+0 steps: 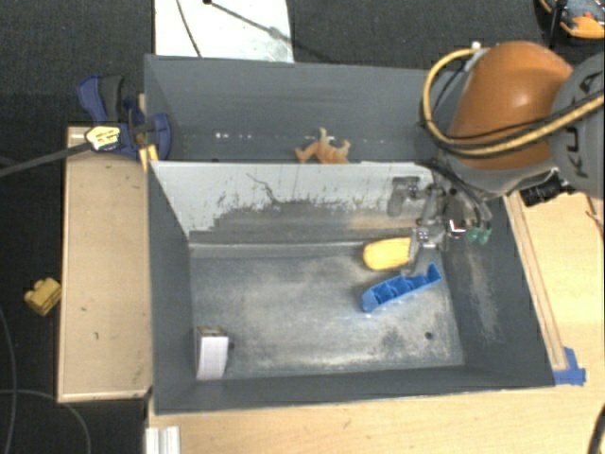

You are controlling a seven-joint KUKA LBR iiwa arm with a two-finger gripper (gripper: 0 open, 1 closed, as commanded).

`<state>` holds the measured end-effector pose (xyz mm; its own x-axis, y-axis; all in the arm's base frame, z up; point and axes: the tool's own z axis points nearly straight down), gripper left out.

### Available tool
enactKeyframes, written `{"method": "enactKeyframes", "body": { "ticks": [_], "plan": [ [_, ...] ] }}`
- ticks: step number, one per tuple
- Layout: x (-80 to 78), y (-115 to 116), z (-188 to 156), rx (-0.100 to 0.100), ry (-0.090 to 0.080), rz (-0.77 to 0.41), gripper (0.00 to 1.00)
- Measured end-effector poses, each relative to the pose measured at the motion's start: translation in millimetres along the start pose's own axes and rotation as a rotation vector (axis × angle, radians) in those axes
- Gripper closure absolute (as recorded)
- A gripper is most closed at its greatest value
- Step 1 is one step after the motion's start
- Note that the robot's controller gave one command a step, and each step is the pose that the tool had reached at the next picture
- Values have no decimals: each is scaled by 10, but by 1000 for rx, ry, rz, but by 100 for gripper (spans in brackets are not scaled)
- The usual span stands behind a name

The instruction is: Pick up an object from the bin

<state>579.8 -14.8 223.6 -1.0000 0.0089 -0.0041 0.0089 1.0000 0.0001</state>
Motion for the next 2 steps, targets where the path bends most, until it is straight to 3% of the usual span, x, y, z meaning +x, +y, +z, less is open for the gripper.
{"method": "enactKeyframes", "body": {
  "ticks": [1,2],
  "plan": [
    [0,0,0,0,0,0,0],
    [57,-5,-401,-1,6,-75,0]
  ]
}}
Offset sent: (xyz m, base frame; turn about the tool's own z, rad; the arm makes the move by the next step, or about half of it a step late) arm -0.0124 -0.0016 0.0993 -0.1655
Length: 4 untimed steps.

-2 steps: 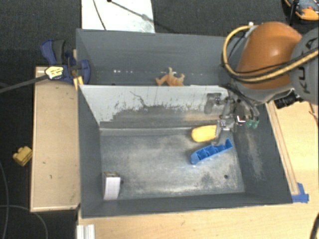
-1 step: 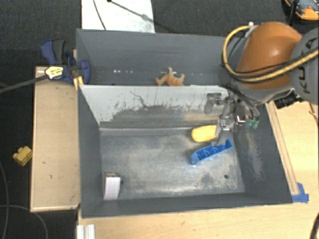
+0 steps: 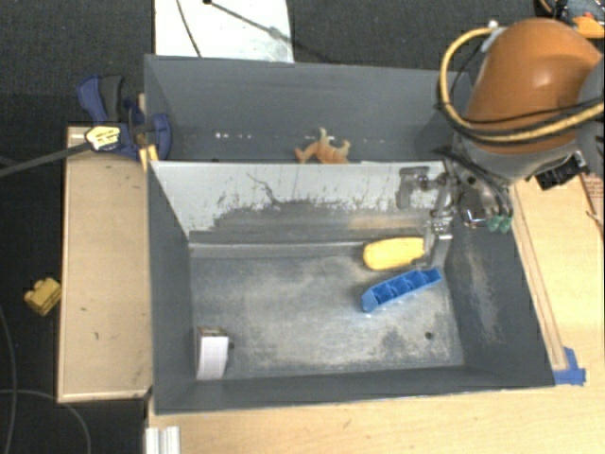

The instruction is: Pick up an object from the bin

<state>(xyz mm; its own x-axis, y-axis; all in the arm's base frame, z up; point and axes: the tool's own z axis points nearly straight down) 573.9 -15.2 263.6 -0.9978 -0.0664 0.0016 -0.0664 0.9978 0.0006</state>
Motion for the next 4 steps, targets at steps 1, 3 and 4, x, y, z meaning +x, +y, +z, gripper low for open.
{"method": "enactKeyframes", "body": {
  "ticks": [1,3,4],
  "plan": [
    [62,-82,166,2,-18,19,0],
    [193,-233,988,1,-4,-317,0],
    [53,-144,1396,2,-10,-190,0]
  ]
}}
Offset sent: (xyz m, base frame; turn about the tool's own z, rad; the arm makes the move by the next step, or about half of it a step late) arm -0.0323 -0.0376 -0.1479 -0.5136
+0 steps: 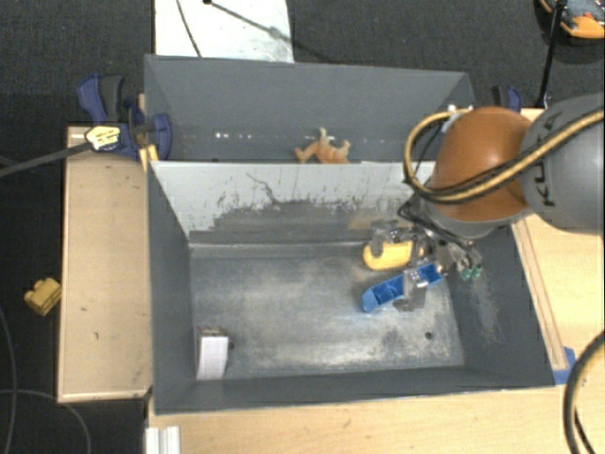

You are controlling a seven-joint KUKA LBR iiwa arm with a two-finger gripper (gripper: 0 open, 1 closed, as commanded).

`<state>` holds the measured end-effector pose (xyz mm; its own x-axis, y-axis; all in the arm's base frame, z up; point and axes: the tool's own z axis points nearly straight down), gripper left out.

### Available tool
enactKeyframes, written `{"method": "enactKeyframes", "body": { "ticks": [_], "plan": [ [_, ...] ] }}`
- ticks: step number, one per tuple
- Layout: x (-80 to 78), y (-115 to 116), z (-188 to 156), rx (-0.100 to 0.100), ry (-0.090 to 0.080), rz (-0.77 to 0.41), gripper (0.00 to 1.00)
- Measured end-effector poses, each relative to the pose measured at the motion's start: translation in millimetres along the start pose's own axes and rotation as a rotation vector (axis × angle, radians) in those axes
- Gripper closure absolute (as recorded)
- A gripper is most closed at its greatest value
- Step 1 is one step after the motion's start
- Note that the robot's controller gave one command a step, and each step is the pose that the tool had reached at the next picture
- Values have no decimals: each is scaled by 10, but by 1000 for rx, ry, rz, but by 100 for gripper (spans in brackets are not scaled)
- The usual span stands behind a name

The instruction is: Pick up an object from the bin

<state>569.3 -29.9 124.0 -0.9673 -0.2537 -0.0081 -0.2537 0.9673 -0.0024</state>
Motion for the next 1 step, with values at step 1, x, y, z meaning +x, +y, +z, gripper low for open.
{"method": "enactKeyframes", "body": {
  "ticks": [1],
  "plan": [
    [27,81,303,-4,10,-60,0]
  ]
}}
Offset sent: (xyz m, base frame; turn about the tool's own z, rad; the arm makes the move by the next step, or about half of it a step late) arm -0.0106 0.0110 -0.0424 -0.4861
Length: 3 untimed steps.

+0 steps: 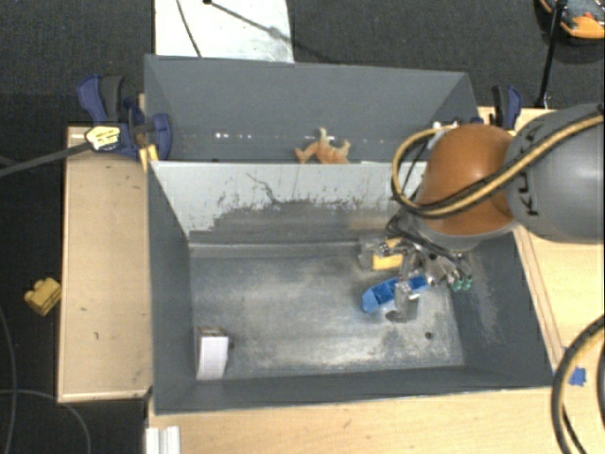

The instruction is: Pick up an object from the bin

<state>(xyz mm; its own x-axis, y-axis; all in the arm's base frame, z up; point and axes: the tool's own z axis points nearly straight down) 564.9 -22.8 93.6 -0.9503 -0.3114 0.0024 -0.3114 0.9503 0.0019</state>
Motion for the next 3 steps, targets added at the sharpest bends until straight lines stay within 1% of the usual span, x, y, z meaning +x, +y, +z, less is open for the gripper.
{"method": "enactKeyframes", "body": {
  "ticks": [1,2,3],
  "plan": [
    [43,55,113,2,-2,-424,100],
    [43,55,113,2,-1,-423,100],
    [27,-186,-1112,2,-5,-437,100]
  ]
}}
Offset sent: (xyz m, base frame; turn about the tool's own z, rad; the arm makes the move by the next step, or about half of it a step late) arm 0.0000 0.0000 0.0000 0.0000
